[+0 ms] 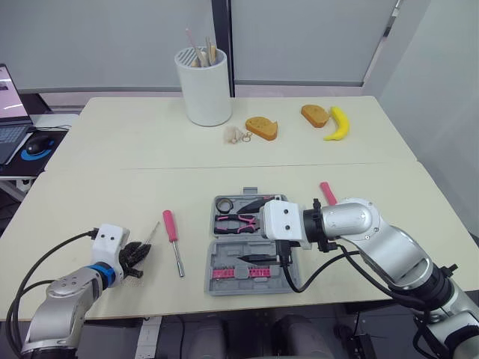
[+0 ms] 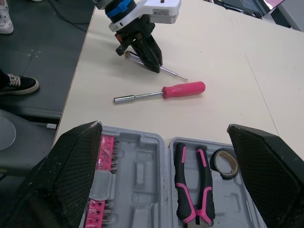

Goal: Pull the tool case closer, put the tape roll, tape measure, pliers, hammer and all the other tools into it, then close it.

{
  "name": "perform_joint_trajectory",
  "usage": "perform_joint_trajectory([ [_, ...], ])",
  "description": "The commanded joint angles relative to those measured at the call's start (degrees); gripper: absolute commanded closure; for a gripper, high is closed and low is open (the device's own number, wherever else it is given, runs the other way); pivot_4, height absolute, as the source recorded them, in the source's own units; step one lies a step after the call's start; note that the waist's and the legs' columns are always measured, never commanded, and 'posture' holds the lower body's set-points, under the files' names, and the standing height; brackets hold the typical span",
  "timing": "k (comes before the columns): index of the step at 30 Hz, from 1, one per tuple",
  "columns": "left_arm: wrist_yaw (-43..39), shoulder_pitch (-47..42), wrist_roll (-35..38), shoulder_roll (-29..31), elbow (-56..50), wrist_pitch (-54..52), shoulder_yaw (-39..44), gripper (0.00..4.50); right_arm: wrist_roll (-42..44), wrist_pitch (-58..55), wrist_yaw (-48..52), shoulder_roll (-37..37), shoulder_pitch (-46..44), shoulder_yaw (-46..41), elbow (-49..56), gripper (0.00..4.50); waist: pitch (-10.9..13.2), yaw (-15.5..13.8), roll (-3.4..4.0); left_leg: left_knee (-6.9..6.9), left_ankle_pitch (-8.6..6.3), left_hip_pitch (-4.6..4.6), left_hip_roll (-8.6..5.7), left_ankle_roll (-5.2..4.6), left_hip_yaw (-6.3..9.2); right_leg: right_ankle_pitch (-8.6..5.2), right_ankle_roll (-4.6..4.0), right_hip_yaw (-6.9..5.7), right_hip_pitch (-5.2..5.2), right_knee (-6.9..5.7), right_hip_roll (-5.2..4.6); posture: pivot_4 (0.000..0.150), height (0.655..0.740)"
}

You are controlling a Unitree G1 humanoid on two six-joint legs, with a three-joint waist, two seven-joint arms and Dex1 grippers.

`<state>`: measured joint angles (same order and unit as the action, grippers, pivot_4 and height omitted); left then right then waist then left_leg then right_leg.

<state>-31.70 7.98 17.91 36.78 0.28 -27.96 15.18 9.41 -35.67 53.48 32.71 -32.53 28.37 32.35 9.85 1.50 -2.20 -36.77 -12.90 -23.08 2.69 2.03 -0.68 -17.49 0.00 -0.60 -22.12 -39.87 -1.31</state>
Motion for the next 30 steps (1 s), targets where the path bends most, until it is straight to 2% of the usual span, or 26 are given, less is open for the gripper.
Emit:
perform_joint_trajectory([
  [1, 0.5, 2.6, 0.3, -0.9, -1.1, -3.0, 0.5, 4.32, -0.3, 0.9, -0.3, -0.1, -0.8, -1.0, 0.8, 0.00, 0.0, 0.0, 0.01, 0.02, 0.00, 0.02, 0.00, 0.00, -0.01, 0.00, 0.00, 0.01, 0.00, 0.00, 0.00, 0.150, 0.7400],
  [5, -0.7, 3.8, 3.0, 0.1, -5.7, -3.8, 4.8, 4.32, -0.5, 0.9, -0.4, -0.4, -0.9, -1.1, 0.9, 0.00, 0.0, 0.2, 0.01, 0.09, 0.00, 0.04, 0.02, 0.00, -0.02, -0.01, 0.00, 0.01, -0.02, 0.01, 0.00, 0.150, 0.7400],
  [8, -6.4, 1.9, 4.3, 5.8, -9.0, -1.4, 7.7, 4.32, -0.2, 0.8, -0.1, 0.6, -0.6, -2.3, 1.5, 0.00, 0.1, 0.1, -0.07, 0.11, 0.00, 0.01, 0.02, 0.00, 0.02, -0.02, -0.02, -0.04, -0.05, 0.02, 0.01, 0.150, 0.7400],
  [13, -16.0, -3.2, 5.8, 12.0, -12.0, 1.8, 3.9, 4.32, 1.3, -0.7, 0.6, 2.5, 0.2, -4.1, 3.6, 0.00, 0.2, -1.2, 0.02, 0.09, 0.01, -0.02, -0.04, 0.01, 0.07, -0.04, -0.08, -0.09, -0.04, 0.10, -0.03, 0.150, 0.7400],
  [19, -26.1, -14.0, 3.6, 15.6, -17.7, 2.7, -10.3, 4.33, 4.2, -4.9, 1.8, 7.6, 2.8, -6.8, 8.7, 0.00, 0.2, -1.2, 0.03, 0.15, -0.02, -0.31, -0.04, 0.04, -0.01, 0.02, 0.02, -0.06, -0.08, 0.56, -0.03, 0.150, 0.7400],
  [23, -28.0, -20.5, -1.0, 14.0, -19.2, 4.1, -20.3, 4.33, 5.5, -7.6, 2.3, 12.7, 6.0, -8.6, 11.7, 0.00, 0.2, -1.4, 0.04, 0.13, -0.02, -0.47, -0.02, 0.04, 0.10, 0.03, 0.04, -0.12, -0.15, 0.60, 0.11, 0.150, 0.7400],
  [26, -27.3, -24.8, -7.4, 10.2, -18.4, 5.1, -30.0, 4.33, 5.3, -9.0, 1.9, 17.1, 9.3, -10.1, 13.4, 0.00, 0.2, -1.3, 0.11, 0.13, -0.02, -0.47, -0.02, 0.03, 0.07, 0.02, 0.04, -0.07, -0.14, 0.63, 0.18, 0.150, 0.7400],
  [30, -26.5, -27.9, -13.2, 6.2, -16.1, 6.0, -36.7, 4.33, 4.9, -9.2, 1.3, 20.3, 11.8, -10.8, 14.1, 0.00, 0.2, -1.2, 0.11, 0.06, -0.02, -0.51, -0.04, 0.03, 0.06, 0.03, 0.08, -0.06, -0.15, 0.68, 0.32, 0.150, 0.7400],
])
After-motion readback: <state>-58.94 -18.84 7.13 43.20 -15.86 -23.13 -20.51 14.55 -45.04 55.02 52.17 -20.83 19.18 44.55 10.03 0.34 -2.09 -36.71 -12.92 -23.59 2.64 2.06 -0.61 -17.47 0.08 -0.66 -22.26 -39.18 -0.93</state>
